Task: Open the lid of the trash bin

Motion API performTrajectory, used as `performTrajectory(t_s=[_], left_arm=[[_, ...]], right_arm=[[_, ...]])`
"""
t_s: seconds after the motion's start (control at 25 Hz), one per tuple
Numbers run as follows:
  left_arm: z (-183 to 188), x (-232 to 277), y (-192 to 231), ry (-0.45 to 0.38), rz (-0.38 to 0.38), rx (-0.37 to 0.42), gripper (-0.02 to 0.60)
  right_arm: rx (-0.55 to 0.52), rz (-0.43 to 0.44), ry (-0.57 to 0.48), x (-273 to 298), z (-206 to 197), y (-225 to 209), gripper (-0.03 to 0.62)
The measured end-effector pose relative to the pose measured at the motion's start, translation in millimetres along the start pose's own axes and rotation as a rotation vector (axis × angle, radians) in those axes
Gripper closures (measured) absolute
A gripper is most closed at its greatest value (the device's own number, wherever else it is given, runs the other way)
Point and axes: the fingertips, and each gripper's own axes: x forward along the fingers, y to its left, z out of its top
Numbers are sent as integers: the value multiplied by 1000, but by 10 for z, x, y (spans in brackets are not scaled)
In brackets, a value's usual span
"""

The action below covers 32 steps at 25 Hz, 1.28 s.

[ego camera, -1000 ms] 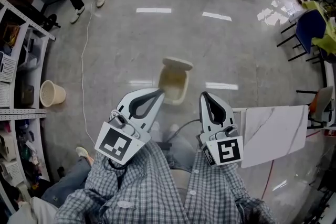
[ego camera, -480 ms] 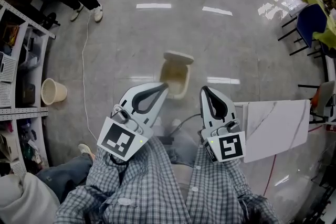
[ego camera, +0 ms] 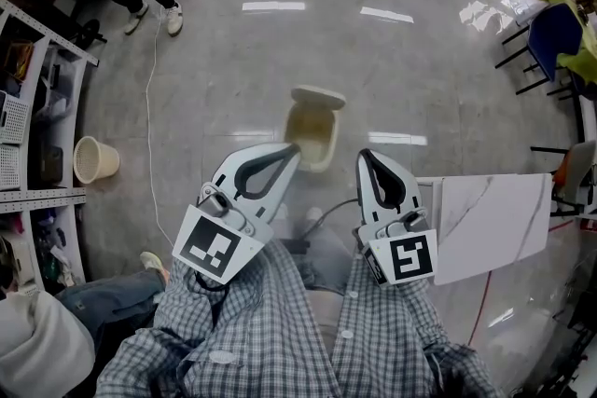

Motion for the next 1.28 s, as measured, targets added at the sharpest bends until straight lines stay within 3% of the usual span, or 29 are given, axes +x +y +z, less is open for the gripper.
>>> performTrajectory(t_s=[1.28], left_arm=[[-13, -40, -38, 8, 9, -2, 577]], right_arm=[[4, 23, 38, -40, -72, 73, 576]])
